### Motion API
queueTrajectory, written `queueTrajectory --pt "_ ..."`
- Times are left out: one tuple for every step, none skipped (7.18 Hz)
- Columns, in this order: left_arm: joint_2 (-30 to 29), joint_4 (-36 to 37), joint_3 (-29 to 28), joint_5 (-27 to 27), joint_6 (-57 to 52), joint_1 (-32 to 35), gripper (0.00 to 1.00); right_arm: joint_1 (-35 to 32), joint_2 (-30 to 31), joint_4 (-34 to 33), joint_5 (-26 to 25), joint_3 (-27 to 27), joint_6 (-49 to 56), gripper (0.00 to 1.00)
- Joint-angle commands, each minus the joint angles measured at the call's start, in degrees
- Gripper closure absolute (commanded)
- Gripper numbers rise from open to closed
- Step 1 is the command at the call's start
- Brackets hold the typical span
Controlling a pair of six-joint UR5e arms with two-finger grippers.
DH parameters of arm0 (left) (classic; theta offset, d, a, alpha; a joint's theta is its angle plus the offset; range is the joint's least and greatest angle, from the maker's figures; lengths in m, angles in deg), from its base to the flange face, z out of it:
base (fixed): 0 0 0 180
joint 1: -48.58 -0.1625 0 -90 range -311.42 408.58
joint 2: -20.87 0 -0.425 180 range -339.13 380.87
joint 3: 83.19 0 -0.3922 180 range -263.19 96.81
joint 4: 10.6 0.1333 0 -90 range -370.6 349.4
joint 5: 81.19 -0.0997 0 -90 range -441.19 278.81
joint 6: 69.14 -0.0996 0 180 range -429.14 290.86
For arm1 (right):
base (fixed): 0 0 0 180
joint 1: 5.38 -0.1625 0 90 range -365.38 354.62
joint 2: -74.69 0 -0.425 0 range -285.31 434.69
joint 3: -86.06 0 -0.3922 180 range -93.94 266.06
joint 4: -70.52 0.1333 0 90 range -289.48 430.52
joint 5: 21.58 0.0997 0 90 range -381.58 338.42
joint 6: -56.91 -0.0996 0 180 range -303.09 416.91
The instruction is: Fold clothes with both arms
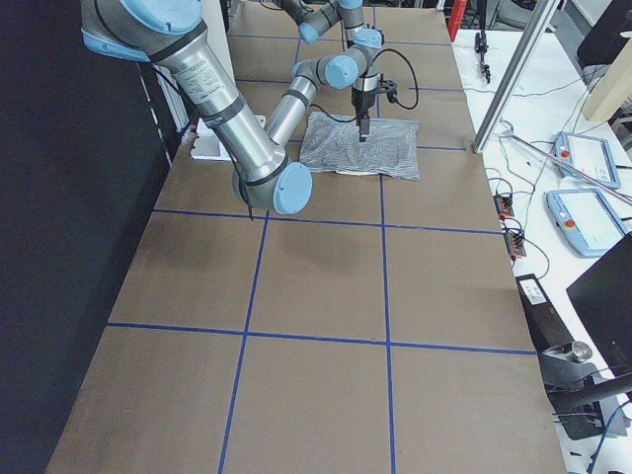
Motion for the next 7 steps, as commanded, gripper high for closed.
queueTrajectory --pt "0.03 11.29 3.27 -9.21 12.73 -11.68 0.0 1.97 2.81 6.56 0.17 -1.21 -5.71 0.0" --pt "-0.85 13.43 2.74 -9.33 15.04 -13.03 0.0 2.25 4.66 10.8 0.17 -1.03 -6.97 0.0" --pt "-0.86 13.45 1.26 -10.64 16.63 -14.61 0.0 2.34 4.76 10.93 0.17 -1.03 -6.98 0.0" --pt "-1.55 13.45 0.29 -11.7 16.82 -14.8 0.0 2.34 4.42 10.93 0.17 -1.12 -7.07 0.0" --pt "-1.73 13.19 -1.2 -11.79 18.22 -15.06 0.0 2.34 4.5 10.84 0.17 -1.12 -7.07 0.0" --pt "-2.52 13.27 -2.09 -11.8 18.49 -15.41 0.0 2.34 4.5 10.84 0.17 -1.12 -7.07 0.0" --pt "-2.61 13.19 -2.53 -11.8 19.62 -16.2 0.0 2.34 4.59 10.84 0.17 -1.12 -7.15 0.0"
